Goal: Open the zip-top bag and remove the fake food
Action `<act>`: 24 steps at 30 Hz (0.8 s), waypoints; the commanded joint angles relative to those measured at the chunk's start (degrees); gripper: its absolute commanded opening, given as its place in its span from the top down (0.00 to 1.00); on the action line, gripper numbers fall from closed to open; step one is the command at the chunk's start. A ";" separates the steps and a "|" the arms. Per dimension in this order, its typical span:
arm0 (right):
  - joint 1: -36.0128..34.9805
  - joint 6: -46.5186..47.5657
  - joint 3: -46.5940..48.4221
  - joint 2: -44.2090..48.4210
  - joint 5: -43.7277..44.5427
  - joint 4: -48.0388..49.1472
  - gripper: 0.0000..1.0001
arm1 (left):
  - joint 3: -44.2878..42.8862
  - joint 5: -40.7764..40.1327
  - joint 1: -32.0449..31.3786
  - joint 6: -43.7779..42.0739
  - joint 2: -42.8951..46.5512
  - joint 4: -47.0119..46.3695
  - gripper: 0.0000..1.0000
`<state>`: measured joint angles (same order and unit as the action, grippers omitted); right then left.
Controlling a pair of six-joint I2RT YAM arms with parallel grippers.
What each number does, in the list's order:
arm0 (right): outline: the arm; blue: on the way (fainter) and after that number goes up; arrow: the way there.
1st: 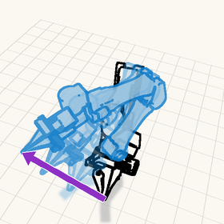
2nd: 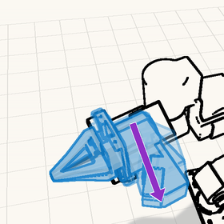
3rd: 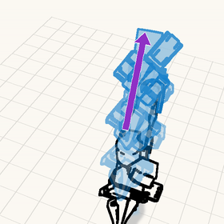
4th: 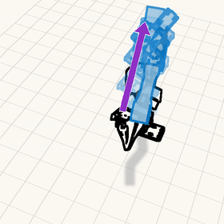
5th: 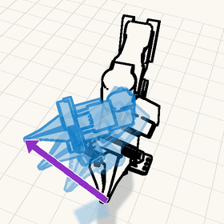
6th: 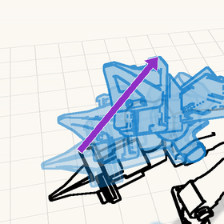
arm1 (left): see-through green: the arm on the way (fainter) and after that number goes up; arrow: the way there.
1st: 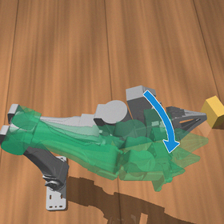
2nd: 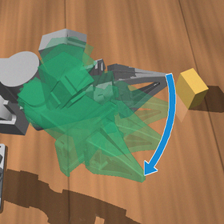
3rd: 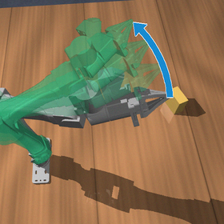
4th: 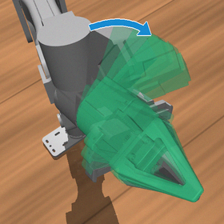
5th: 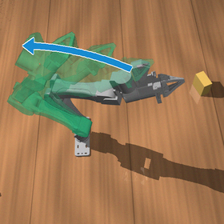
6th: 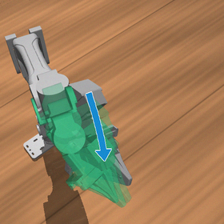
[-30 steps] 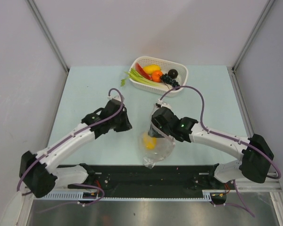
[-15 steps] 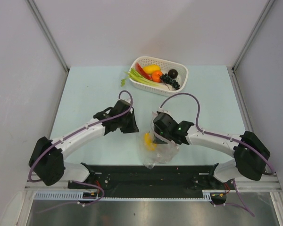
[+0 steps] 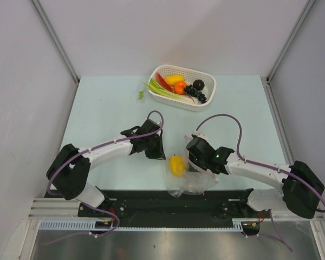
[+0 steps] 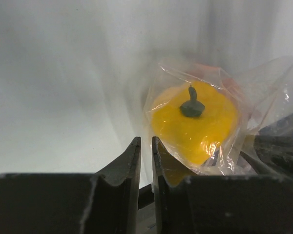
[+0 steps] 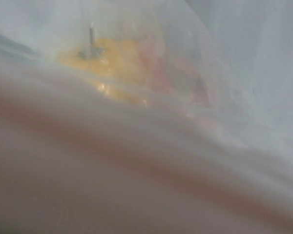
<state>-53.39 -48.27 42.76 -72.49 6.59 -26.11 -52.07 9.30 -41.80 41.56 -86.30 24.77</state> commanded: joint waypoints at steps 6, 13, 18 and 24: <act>2.93 3.97 -2.07 10.95 -1.40 -2.10 0.71 | -2.77 -0.86 -1.53 -1.39 1.13 1.14 0.82; 7.07 8.63 -5.40 13.60 -5.27 -6.23 0.62 | -4.62 -4.55 -4.34 -2.98 6.23 5.99 0.82; 6.98 11.00 -8.92 14.04 -7.71 -2.82 0.67 | -2.60 -3.07 -4.96 -1.05 7.64 4.50 0.84; 6.01 11.36 -10.68 7.30 -17.30 11.85 0.81 | -4.44 -0.95 -5.74 -0.69 1.06 3.26 0.86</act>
<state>-46.74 -38.50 32.18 -60.62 -2.96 -25.45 -54.30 7.25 -46.72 40.53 -81.45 29.21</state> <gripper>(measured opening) 0.201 0.153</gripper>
